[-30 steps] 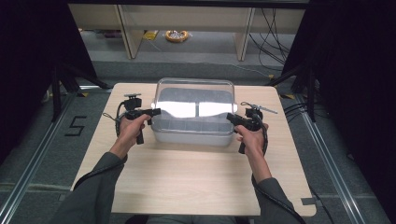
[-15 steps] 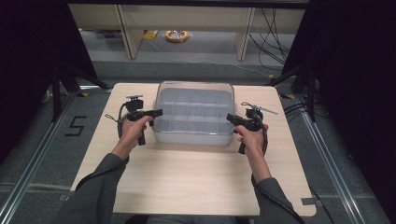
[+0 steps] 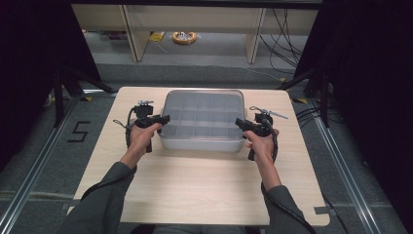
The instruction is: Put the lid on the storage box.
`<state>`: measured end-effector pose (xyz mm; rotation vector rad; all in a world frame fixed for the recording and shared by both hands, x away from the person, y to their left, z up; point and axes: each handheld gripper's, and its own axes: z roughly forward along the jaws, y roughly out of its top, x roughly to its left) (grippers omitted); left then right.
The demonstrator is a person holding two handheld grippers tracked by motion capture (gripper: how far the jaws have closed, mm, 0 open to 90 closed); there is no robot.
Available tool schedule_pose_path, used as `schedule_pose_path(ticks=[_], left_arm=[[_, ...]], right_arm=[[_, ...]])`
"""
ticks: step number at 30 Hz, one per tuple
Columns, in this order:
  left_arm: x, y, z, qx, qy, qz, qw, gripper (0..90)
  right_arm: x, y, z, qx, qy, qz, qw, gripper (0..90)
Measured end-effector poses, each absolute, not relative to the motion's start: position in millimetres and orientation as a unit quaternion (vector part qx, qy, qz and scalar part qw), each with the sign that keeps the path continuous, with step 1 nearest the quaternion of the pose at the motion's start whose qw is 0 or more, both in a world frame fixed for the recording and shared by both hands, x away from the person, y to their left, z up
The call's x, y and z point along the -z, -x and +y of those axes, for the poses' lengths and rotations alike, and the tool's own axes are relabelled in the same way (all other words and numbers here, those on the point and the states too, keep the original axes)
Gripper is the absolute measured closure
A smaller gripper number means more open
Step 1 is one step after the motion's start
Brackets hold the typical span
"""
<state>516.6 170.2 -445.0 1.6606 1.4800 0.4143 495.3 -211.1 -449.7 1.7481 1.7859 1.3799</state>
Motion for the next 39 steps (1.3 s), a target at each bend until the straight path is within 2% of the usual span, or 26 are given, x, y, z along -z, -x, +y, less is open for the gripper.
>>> schedule_pose_path(ticks=[1, 2, 3, 6, 15, 17, 18, 20, 23, 24, 29, 31, 32, 34, 39], left_arm=[[445, -517, 172, -0.161, -0.666, 0.592, 0.424, 54.2], [445, -517, 172, -0.159, -0.667, 0.594, 0.421, 54.2], [446, -518, 172, -0.158, -0.665, 0.596, 0.421, 54.3], [450, -518, 173, -0.139, -0.658, 0.605, 0.426, 52.9], [451, -518, 175, -0.137, -0.658, 0.605, 0.427, 53.1], [452, -518, 175, -0.137, -0.657, 0.606, 0.427, 53.8], [452, -518, 176, -0.135, -0.656, 0.606, 0.429, 54.0], [453, -518, 177, -0.131, -0.653, 0.607, 0.433, 54.1], [453, -517, 177, -0.125, -0.651, 0.610, 0.434, 54.2], [453, -517, 177, -0.125, -0.652, 0.610, 0.433, 54.1], [453, -515, 177, -0.125, -0.653, 0.608, 0.434, 54.1], [452, -514, 177, -0.124, -0.654, 0.608, 0.433, 53.6], [452, -514, 177, -0.123, -0.653, 0.609, 0.434, 53.0], [451, -512, 179, -0.125, -0.646, 0.612, 0.438, 50.6], [446, -504, 185, -0.122, -0.640, 0.606, 0.456, 44.6]], right_arm=[[445, -491, -203, -0.471, -0.647, 0.591, 0.101, 55.2], [443, -490, -202, -0.471, -0.659, 0.581, 0.082, 55.2], [450, -497, -211, -0.477, -0.608, 0.620, 0.136, 55.3], [449, -496, -210, -0.477, -0.613, 0.616, 0.131, 55.2], [446, -497, -208, -0.468, -0.612, 0.623, 0.134, 52.0], [446, -497, -210, -0.448, -0.605, 0.636, 0.169, 50.1], [446, -497, -211, -0.445, -0.605, 0.637, 0.172, 50.6], [448, -495, -211, -0.454, -0.626, 0.619, 0.136, 51.5], [453, -494, -214, -0.451, -0.634, 0.614, 0.131, 51.8], [457, -497, -219, -0.454, -0.616, 0.626, 0.150, 52.0], [458, -495, -221, -0.457, -0.617, 0.624, 0.144, 52.0], [455, -492, -216, -0.460, -0.631, 0.611, 0.126, 52.0], [455, -494, -219, -0.460, -0.615, 0.624, 0.144, 52.0], [454, -494, -218, -0.463, -0.612, 0.624, 0.147, 51.8], [450, -490, -215, -0.463, -0.623, 0.617, 0.130, 48.3]])
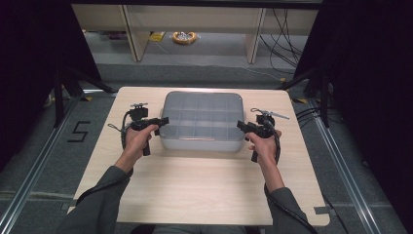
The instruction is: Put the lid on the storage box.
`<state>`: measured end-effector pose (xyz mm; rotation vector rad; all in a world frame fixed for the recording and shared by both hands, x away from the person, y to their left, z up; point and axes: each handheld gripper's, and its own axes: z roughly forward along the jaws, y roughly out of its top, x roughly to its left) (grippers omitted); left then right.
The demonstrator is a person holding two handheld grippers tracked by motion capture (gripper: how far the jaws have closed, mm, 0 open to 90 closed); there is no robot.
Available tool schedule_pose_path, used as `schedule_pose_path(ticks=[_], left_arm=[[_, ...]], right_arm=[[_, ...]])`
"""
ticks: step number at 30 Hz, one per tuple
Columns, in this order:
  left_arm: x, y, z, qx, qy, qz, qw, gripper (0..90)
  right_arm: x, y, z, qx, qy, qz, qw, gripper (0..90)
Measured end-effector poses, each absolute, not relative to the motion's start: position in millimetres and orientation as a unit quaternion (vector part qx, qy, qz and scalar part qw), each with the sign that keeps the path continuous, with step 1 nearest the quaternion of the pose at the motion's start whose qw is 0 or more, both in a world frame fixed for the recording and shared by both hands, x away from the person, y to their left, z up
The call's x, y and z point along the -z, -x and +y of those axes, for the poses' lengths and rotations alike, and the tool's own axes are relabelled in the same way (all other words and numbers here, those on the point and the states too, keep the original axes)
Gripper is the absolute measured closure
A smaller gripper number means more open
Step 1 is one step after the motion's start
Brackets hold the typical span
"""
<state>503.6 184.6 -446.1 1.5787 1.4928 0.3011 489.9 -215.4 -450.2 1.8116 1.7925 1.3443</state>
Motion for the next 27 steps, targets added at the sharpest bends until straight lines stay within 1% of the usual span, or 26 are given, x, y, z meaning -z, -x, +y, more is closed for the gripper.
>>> schedule_pose_path(ticks=[4, 5, 6, 7, 8, 10, 12, 13, 14, 15, 19, 20, 21, 23, 25, 27], left_arm=[[444, -494, 190, -0.115, -0.648, 0.593, 0.463, 41.4], [443, -492, 191, -0.111, -0.647, 0.592, 0.467, 40.7], [444, -489, 192, -0.111, -0.650, 0.588, 0.468, 39.8], [445, -487, 192, -0.111, -0.657, 0.585, 0.463, 39.3], [446, -485, 192, -0.108, -0.657, 0.584, 0.465, 38.8], [447, -480, 193, -0.106, -0.661, 0.578, 0.467, 37.6], [447, -475, 193, -0.106, -0.664, 0.573, 0.469, 35.8], [448, -472, 193, -0.105, -0.666, 0.568, 0.471, 34.8], [448, -469, 192, -0.100, -0.670, 0.564, 0.472, 33.6], [449, -467, 192, -0.097, -0.674, 0.560, 0.473, 33.1], [451, -458, 192, -0.092, -0.678, 0.553, 0.476, 29.5], [451, -457, 192, -0.093, -0.678, 0.551, 0.476, 28.9], [451, -454, 193, -0.098, -0.679, 0.546, 0.480, 28.5], [451, -451, 195, -0.097, -0.680, 0.541, 0.486, 27.9], [449, -448, 196, -0.088, -0.680, 0.542, 0.485, 26.0], [447, -445, 197, -0.091, -0.676, 0.539, 0.494, 25.1]], right_arm=[[453, -490, -220, -0.461, -0.613, 0.625, 0.144, 47.3], [452, -488, -217, -0.464, -0.626, 0.613, 0.126, 46.7], [454, -490, -220, -0.466, -0.610, 0.626, 0.137, 45.5], [454, -489, -220, -0.470, -0.611, 0.624, 0.131, 44.6], [453, -487, -217, -0.472, -0.624, 0.612, 0.112, 43.8], [451, -484, -215, -0.468, -0.631, 0.610, 0.106, 42.5], [453, -485, -217, -0.470, -0.609, 0.626, 0.130, 40.2], [452, -483, -215, -0.471, -0.613, 0.622, 0.122, 39.1], [452, -481, -215, -0.467, -0.604, 0.633, 0.130, 38.1], [450, -478, -210, -0.466, -0.615, 0.625, 0.120, 37.7], [448, -474, -211, -0.469, -0.591, 0.640, 0.144, 35.5], [447, -472, -209, -0.468, -0.597, 0.637, 0.141, 35.5], [444, -469, -207, -0.469, -0.608, 0.629, 0.124, 35.2], [446, -467, -210, -0.472, -0.585, 0.643, 0.148, 34.1], [445, -463, -209, -0.472, -0.578, 0.648, 0.153, 32.8], [443, -458, -208, -0.470, -0.572, 0.652, 0.162, 32.6]])
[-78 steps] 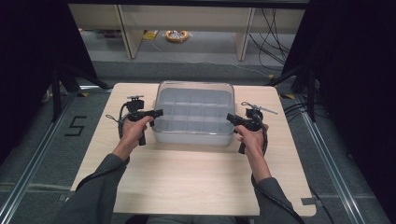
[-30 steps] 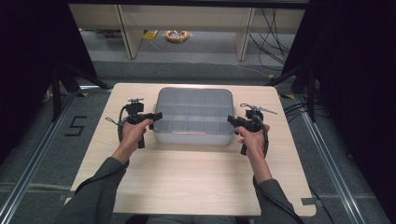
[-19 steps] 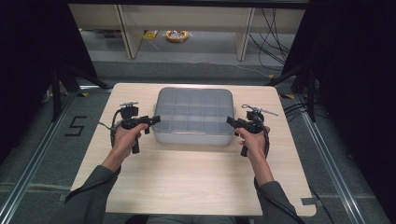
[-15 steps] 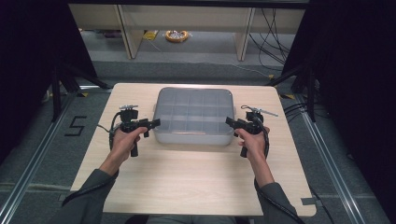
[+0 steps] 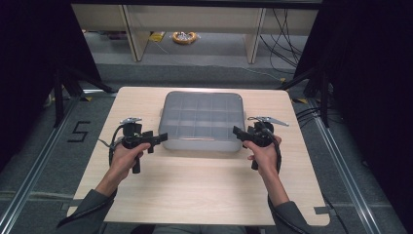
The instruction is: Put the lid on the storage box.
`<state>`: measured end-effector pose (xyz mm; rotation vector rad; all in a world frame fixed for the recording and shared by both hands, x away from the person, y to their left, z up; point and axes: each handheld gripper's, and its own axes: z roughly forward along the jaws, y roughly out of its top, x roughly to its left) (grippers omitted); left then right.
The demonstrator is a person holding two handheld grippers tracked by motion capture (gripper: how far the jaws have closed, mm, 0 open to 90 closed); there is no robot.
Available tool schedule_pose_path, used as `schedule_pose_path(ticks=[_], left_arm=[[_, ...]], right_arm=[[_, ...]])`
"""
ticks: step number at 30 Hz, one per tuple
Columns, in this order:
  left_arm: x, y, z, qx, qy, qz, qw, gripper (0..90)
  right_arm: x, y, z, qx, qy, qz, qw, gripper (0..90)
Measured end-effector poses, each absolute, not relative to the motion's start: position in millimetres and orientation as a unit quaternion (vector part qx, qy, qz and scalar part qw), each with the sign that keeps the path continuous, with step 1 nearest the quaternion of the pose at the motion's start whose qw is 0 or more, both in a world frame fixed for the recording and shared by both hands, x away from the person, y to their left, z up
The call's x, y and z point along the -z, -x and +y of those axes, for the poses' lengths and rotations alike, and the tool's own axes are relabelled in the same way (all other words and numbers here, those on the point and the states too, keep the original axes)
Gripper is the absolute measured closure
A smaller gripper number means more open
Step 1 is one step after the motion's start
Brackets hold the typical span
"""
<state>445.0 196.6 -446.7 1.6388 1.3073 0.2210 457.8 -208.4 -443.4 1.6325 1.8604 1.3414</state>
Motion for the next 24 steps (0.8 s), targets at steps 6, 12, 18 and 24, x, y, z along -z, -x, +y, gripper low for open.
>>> schedule_pose_path(ticks=[6, 12, 18, 24], left_arm=[[447, -438, 195, -0.096, -0.685, 0.530, 0.491, 22.8], [451, -432, 198, -0.092, -0.688, 0.528, 0.490, 19.9], [452, -425, 201, -0.093, -0.688, 0.525, 0.493, 18.2], [454, -419, 196, -0.058, -0.684, 0.523, 0.506, 16.9]], right_arm=[[446, -451, -209, -0.478, -0.563, 0.655, 0.159, 31.5], [445, -445, -207, -0.477, -0.565, 0.655, 0.153, 30.5], [449, -441, -210, -0.475, -0.558, 0.664, 0.148, 27.1], [449, -437, -211, -0.480, -0.552, 0.664, 0.153, 21.4]])
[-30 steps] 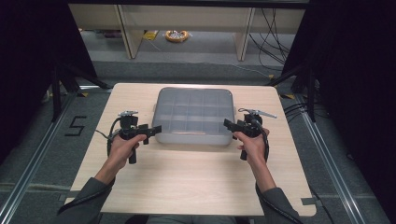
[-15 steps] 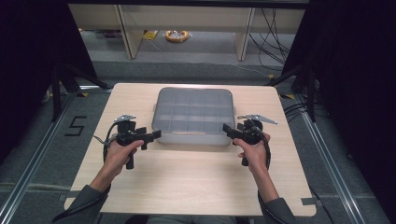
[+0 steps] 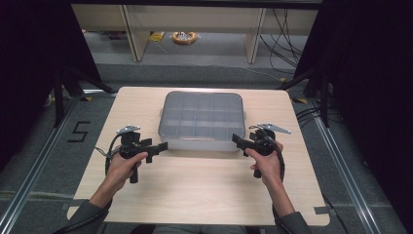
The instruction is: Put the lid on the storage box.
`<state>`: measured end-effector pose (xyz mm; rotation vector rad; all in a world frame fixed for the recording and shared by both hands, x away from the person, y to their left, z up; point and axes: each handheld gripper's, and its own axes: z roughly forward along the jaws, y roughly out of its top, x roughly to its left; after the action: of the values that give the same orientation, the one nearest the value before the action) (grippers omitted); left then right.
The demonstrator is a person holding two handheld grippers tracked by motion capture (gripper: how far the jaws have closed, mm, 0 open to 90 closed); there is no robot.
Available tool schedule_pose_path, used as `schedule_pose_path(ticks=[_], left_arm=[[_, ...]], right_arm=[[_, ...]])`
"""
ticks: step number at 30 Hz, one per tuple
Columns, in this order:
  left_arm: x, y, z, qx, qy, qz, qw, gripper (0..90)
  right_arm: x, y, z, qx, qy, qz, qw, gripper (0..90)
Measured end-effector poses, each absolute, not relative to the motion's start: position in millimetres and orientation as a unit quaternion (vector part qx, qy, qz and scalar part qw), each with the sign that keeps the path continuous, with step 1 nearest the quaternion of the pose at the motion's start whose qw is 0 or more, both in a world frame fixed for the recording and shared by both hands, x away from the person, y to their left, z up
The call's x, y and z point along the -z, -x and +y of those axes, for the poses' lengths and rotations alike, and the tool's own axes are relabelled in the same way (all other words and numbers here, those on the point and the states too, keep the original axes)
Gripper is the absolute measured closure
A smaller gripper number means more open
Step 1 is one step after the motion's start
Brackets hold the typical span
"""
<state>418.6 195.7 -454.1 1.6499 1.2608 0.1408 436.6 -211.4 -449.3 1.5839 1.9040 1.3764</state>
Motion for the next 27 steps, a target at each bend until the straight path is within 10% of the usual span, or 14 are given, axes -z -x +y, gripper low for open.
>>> schedule_pose_path(ticks=[27], left_arm=[[471, -384, 171, -0.060, -0.723, 0.485, 0.489, 15.4]], right_arm=[[446, -407, -209, -0.476, -0.536, 0.682, 0.147, 16.3]])
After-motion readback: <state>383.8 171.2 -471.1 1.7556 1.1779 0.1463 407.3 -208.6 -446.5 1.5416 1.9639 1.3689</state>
